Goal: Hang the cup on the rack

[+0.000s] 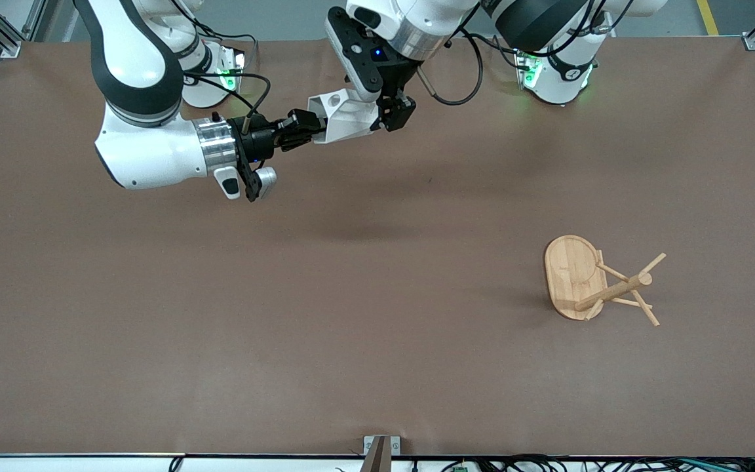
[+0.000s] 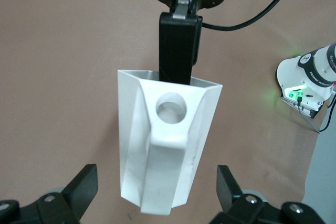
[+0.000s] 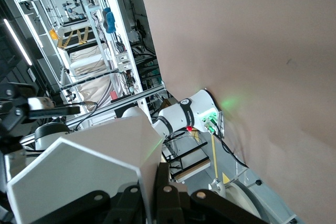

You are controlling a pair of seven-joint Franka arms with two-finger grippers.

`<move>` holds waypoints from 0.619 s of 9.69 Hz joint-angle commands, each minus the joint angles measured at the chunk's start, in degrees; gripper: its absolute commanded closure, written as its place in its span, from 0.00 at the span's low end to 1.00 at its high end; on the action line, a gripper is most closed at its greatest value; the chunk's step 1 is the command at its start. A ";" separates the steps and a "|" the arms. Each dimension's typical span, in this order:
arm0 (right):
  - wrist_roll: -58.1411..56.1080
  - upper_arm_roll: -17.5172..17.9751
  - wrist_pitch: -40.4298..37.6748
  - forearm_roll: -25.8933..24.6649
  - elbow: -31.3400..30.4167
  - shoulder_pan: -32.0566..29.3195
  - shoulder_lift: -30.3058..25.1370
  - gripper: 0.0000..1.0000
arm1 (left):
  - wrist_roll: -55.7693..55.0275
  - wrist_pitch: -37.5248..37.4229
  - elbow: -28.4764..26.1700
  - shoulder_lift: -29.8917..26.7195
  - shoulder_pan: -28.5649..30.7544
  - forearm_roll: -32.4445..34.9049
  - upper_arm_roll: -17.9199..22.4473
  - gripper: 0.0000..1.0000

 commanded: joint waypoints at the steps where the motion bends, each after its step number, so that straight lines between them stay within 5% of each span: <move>1: -0.90 0.72 0.45 2.78 -1.30 -0.16 -1.05 1.00 | 0.84 0.94 -2.57 0.33 0.12 0.09 -0.15 0.00; 5: -0.90 1.78 0.45 5.33 -1.30 -0.25 -1.31 1.00 | 1.11 1.55 -3.71 0.86 -0.06 0.09 -0.15 0.00; 6: -0.90 1.78 0.45 5.33 -1.30 -0.25 -1.66 1.00 | 1.11 1.55 -3.89 0.78 -0.06 0.09 -0.15 0.11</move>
